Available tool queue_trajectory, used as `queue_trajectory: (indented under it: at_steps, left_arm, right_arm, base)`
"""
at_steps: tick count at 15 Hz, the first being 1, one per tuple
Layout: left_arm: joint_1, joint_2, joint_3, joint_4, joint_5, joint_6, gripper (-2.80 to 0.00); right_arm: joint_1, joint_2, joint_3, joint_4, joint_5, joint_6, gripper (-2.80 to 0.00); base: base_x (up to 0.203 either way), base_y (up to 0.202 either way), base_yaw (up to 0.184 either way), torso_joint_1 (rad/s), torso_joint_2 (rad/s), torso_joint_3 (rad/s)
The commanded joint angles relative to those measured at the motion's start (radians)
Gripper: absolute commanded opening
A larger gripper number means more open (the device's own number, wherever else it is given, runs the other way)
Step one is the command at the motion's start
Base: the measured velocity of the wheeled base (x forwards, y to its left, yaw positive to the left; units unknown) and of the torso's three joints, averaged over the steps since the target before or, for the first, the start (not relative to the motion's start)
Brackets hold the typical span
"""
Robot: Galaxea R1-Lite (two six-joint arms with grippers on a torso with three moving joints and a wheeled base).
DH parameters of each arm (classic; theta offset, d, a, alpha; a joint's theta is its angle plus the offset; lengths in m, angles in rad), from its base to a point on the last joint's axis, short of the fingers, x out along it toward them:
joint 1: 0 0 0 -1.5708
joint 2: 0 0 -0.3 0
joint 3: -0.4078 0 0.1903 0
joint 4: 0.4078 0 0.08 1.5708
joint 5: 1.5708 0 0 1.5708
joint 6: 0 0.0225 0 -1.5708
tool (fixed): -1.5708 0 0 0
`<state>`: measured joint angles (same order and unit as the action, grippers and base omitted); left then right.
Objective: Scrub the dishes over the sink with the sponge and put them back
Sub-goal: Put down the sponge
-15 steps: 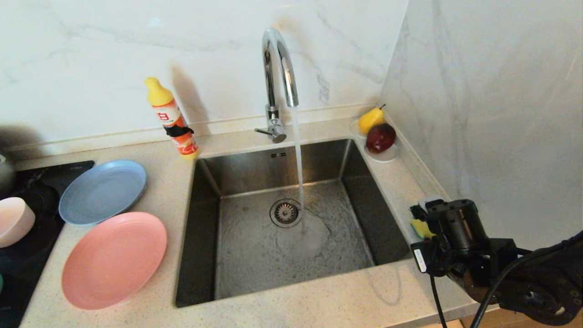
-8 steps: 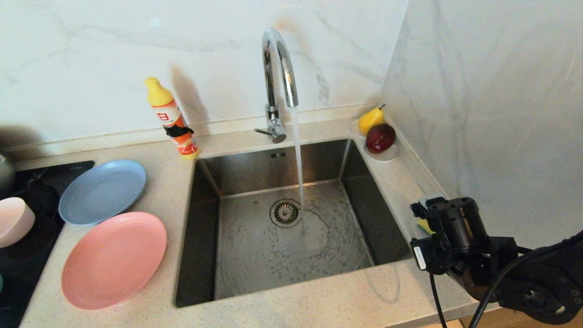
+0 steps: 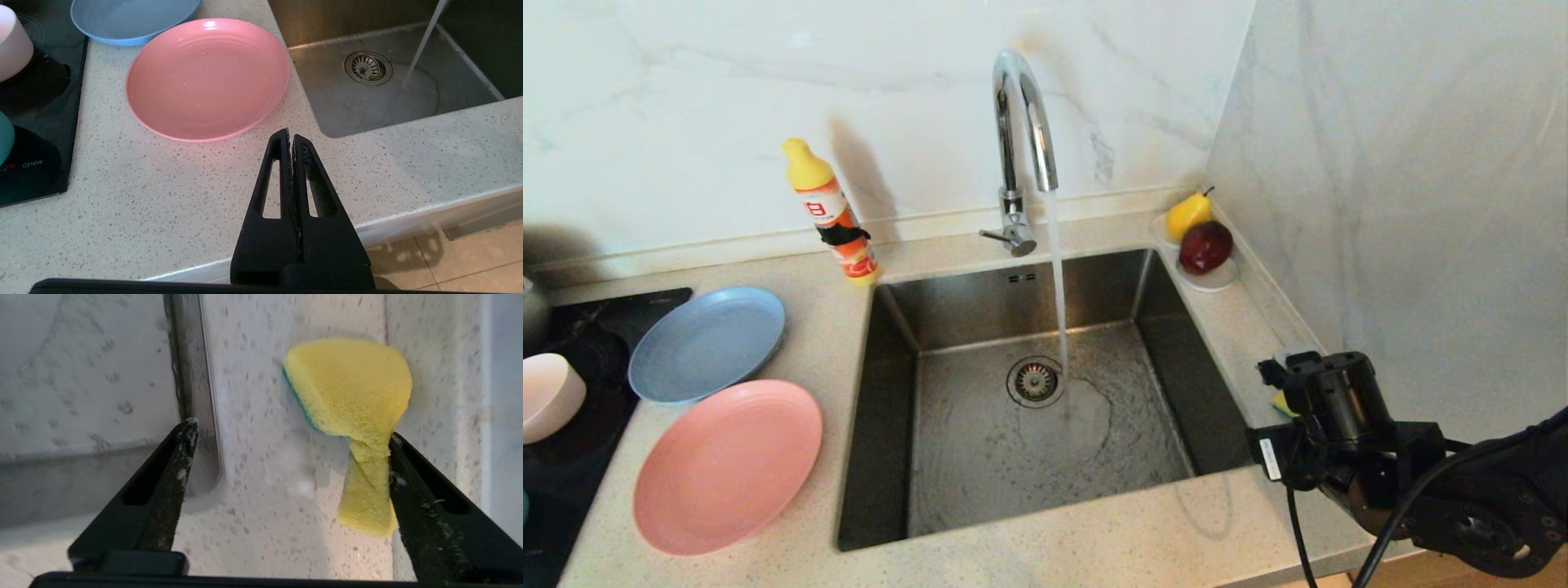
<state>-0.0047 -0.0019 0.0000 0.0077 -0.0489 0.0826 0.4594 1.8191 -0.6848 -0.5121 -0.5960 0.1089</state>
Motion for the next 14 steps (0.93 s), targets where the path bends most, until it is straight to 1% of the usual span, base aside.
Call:
queue_trajectory:
  at_steps: [1,4,6,9,11,14]
  left_arm:
    - [0.000,0.000,0.005,0.000,0.000,0.000,-2.80]
    - [0.000,0.000,0.004,0.000,0.000,0.000,-2.80]
    - [0.000,0.000,0.004,0.000,0.000,0.000,-2.80]
    - [0.000,0.000,0.004,0.000,0.000,0.000,-2.80]
    - [0.000,0.000,0.003,0.000,0.000,0.000,-2.80]
    - [0.000,0.000,0.004,0.000,0.000,0.000,-2.80]
  right_arm:
    - [0.003,0.002,-0.019,-0.003,-0.002,0.013,0.00]
    - [0.011,0.023,-0.048,-0.002,-0.004,0.062,0.00]
    - [0.016,0.039,-0.048,-0.004,-0.004,0.074,0.00]
    - [0.013,0.046,-0.070,0.000,-0.008,0.133,0.00]
    - [0.013,0.032,-0.080,-0.002,-0.019,0.135,0.00]
    - [0.036,-0.001,-0.077,-0.002,-0.061,0.130,0.00]
  base:
    - [0.000,0.000,0.000,0.000,0.00,0.000]
    - [0.000,0.000,0.000,0.000,0.00,0.000]
    - [0.000,0.000,0.000,0.000,0.00,0.000]
    - [0.000,0.000,0.000,0.000,0.00,0.000]
    - [0.000,0.000,0.000,0.000,0.00,0.000]
    - [0.000,0.000,0.000,0.000,0.00,0.000]
